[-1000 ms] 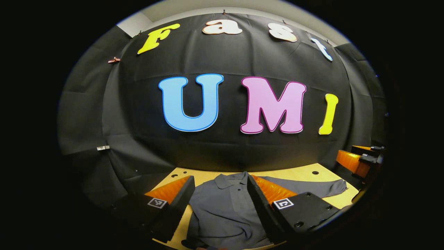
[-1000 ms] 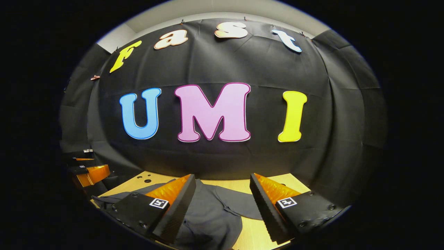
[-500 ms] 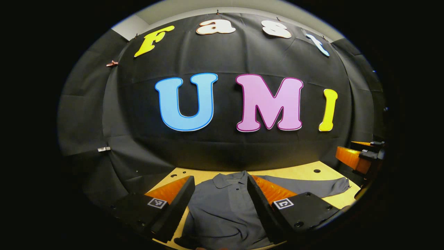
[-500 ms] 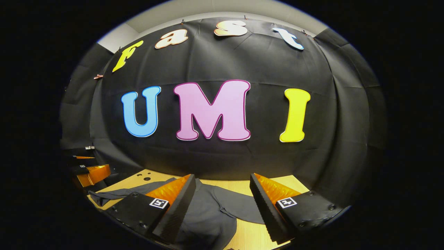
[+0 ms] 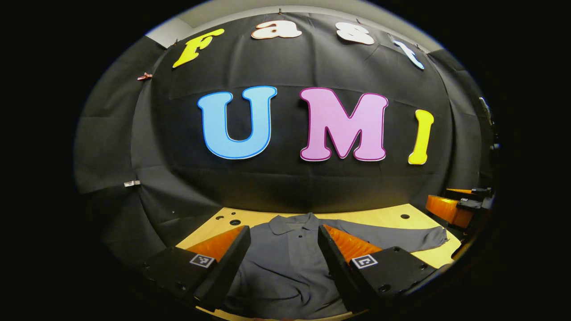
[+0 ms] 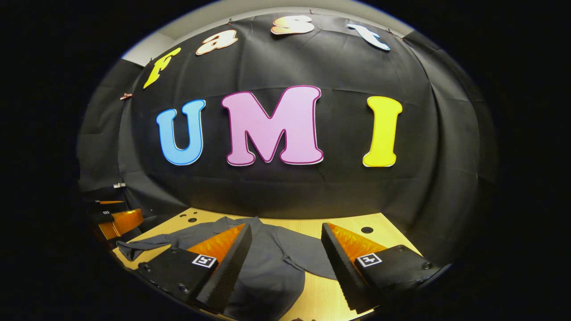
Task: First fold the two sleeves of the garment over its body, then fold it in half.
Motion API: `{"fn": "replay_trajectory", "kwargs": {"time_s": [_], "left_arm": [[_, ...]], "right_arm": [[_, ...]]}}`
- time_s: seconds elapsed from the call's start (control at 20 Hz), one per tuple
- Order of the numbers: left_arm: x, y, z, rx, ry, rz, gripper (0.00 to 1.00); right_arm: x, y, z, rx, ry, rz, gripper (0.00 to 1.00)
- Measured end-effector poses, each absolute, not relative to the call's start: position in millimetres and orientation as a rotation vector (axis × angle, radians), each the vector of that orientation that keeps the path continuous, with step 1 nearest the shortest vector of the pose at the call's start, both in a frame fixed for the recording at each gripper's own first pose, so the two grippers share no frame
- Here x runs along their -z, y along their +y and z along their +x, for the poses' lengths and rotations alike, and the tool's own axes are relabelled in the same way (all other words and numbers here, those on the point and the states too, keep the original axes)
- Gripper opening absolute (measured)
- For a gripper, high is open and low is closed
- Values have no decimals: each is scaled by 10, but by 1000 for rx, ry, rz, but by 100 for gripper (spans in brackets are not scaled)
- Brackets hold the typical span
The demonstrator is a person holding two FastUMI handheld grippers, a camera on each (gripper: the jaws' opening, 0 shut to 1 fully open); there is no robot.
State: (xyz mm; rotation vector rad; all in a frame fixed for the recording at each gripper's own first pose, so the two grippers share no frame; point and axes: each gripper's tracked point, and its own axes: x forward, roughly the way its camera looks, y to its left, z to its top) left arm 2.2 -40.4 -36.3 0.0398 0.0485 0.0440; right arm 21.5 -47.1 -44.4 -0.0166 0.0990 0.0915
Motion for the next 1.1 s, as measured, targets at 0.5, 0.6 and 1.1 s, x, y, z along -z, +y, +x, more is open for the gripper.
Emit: {"fn": "replay_trajectory", "kwargs": {"time_s": [0.5,0.6,1.1], "left_arm": [[465,-397,22,-51,89,59,96],[491,-408,19,-48,98,58,95],[714,-441,41,-54,165,52,96]], "right_arm": [[974,-1151,409,19,285,-15,98],[1064,-1364,441,60,314,-8,98],[1619,-2636,459,318,464,84,98]]}}
